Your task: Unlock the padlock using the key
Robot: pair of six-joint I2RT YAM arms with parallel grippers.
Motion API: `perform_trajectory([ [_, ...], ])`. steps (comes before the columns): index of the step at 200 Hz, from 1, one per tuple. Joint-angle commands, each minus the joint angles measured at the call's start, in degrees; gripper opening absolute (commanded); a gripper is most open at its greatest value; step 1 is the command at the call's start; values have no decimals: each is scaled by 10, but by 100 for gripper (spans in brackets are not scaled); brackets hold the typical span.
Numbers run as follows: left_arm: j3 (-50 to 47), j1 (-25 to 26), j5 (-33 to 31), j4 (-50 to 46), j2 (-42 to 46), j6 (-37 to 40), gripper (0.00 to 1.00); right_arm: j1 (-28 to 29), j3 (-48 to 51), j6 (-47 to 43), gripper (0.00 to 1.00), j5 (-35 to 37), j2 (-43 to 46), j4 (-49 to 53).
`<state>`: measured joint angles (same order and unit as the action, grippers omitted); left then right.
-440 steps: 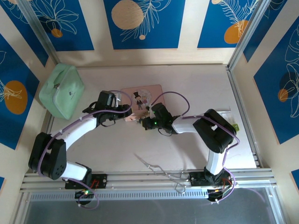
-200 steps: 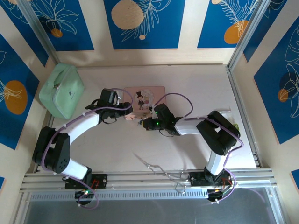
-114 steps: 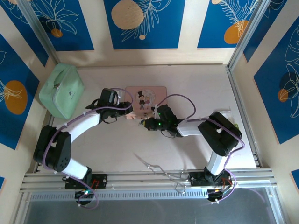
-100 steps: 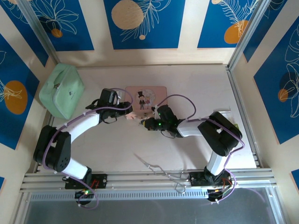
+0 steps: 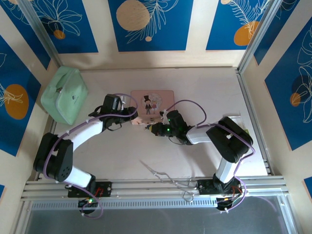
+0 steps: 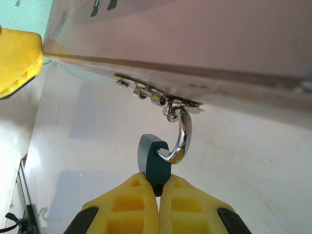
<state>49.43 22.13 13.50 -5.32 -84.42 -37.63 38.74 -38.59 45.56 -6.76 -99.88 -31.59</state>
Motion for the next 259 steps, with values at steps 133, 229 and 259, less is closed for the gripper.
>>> perform_trajectory([
  [133,36,-37,-10,-43,-62,12,59,-10,10,38,0,-1,-32,74],
  [229,-27,-37,6,-10,-48,-10,53,-12,-5,37,0,4,-32,111],
  [259,-53,-38,13,5,-42,-19,52,-14,-15,31,0,-3,-30,136],
])
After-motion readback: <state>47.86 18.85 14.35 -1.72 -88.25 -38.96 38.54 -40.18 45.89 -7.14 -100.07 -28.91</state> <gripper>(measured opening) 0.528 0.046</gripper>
